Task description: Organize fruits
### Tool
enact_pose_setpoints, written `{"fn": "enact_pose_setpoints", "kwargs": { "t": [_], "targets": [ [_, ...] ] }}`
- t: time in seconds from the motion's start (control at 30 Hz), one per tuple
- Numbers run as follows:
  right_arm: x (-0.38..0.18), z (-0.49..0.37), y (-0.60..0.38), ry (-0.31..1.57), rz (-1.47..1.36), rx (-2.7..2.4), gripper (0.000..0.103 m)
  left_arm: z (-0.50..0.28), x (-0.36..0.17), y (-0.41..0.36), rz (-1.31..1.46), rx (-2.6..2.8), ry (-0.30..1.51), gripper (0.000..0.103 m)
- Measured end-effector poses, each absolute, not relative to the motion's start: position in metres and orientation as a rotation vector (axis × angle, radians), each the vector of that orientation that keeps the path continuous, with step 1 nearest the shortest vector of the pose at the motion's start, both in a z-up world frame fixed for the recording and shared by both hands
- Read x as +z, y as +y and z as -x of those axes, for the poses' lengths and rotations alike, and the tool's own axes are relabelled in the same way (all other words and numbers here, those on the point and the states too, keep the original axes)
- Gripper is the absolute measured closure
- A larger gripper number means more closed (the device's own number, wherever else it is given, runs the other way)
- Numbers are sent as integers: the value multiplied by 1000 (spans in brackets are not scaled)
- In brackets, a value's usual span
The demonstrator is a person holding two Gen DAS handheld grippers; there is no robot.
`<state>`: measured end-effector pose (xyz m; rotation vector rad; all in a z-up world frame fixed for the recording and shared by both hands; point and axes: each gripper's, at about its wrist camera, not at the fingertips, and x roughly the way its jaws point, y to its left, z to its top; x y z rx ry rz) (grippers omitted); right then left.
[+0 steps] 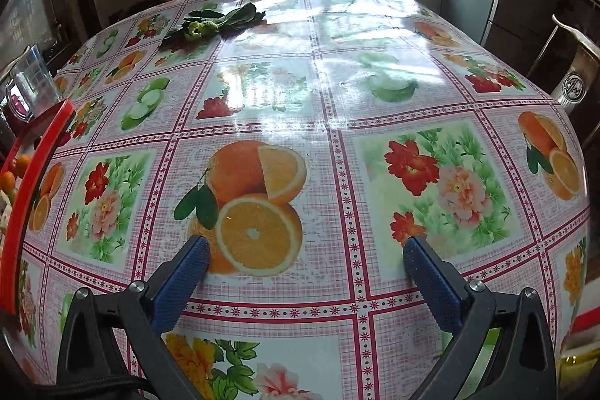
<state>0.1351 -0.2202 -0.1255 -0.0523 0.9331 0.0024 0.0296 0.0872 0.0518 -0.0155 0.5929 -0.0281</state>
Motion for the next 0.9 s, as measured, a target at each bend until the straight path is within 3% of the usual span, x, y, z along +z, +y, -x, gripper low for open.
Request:
{"fn": "enact_pose_setpoints", "kwargs": {
  "t": [0.9],
  "targets": [
    [-125, -136, -217, 935, 53, 2, 1, -35, 95, 66, 103, -163, 536, 0]
  ]
}}
